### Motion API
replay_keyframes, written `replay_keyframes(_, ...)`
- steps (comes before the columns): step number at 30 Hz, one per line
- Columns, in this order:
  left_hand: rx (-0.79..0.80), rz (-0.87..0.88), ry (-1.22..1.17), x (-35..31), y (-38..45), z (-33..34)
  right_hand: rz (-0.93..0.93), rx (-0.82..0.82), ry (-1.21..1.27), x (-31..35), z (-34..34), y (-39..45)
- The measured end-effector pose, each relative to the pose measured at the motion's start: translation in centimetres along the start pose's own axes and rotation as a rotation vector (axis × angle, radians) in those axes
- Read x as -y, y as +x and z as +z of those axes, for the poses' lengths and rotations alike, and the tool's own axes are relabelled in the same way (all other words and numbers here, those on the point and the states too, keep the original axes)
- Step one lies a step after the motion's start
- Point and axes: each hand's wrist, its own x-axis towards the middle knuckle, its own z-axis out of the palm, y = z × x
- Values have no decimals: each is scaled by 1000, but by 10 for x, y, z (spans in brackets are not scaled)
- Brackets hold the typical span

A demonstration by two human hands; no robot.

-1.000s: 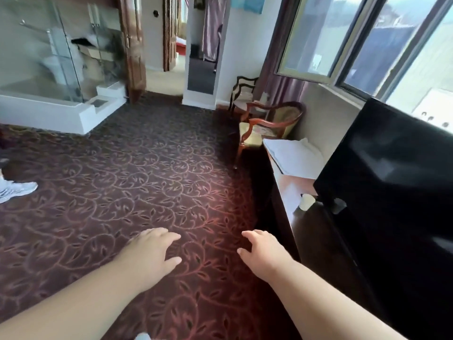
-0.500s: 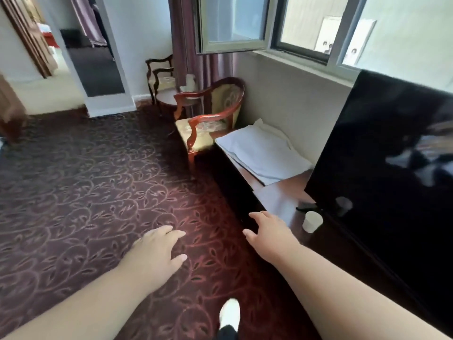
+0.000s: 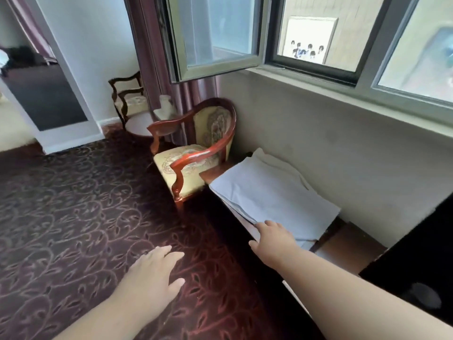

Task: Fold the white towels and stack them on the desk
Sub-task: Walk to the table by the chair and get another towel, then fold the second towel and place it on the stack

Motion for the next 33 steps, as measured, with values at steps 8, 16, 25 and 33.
replay_keyframes(8,218,363,192,57,240,-5,423,49,99,-5,9,127)
replay_keyframes(16,420,632,342,-11,401,10,709,96,205,-51,28,171)
replay_keyframes(25,626,566,464,-92,556,87,700,163,209,-172,31,311)
replay_keyframes(33,606,488,358,-160,670,153,750,213,200,-250,36,420)
